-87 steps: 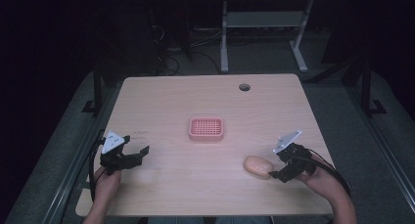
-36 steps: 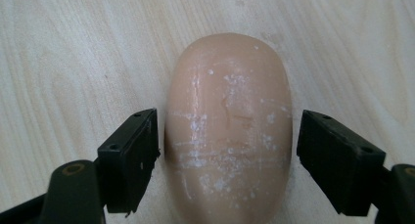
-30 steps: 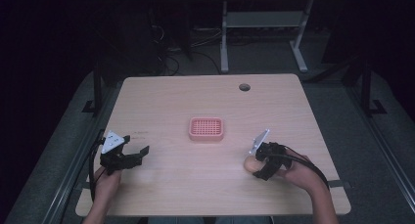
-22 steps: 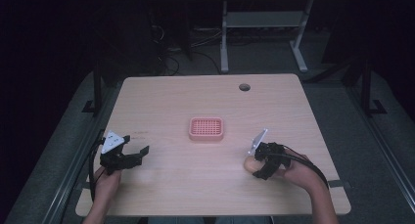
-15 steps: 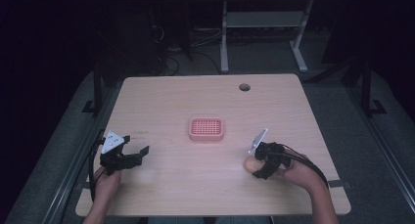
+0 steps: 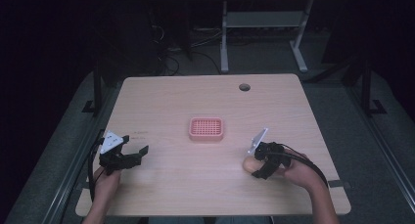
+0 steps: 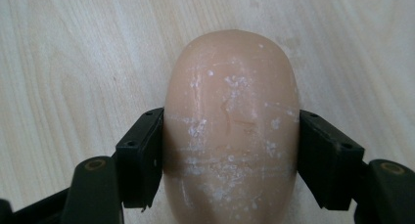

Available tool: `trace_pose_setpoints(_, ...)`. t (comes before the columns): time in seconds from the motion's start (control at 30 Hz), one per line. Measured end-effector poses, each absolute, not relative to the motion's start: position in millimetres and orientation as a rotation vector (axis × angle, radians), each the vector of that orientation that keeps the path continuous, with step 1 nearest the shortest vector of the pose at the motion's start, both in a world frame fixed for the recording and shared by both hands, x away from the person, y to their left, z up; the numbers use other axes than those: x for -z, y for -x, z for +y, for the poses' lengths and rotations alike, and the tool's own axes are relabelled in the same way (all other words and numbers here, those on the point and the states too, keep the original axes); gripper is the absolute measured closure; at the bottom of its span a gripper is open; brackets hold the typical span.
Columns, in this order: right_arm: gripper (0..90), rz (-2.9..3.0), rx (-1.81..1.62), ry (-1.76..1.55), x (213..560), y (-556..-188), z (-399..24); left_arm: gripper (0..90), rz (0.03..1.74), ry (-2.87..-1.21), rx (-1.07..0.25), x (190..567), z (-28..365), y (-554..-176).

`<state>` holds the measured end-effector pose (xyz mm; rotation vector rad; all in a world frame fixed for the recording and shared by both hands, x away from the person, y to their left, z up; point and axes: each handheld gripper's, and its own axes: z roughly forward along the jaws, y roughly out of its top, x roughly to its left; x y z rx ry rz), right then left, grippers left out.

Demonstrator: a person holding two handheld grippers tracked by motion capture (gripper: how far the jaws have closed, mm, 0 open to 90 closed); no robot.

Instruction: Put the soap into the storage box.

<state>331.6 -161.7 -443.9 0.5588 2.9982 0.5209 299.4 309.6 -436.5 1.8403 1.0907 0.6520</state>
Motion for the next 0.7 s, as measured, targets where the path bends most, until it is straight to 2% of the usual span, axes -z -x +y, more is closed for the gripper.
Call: trace_pose_setpoints(0.7,31.9,2.984,-0.610,-0.522,425.9,-347.2,-155.7,14.2,1.095,-1.846,-0.647,436.7,309.2,-300.1)
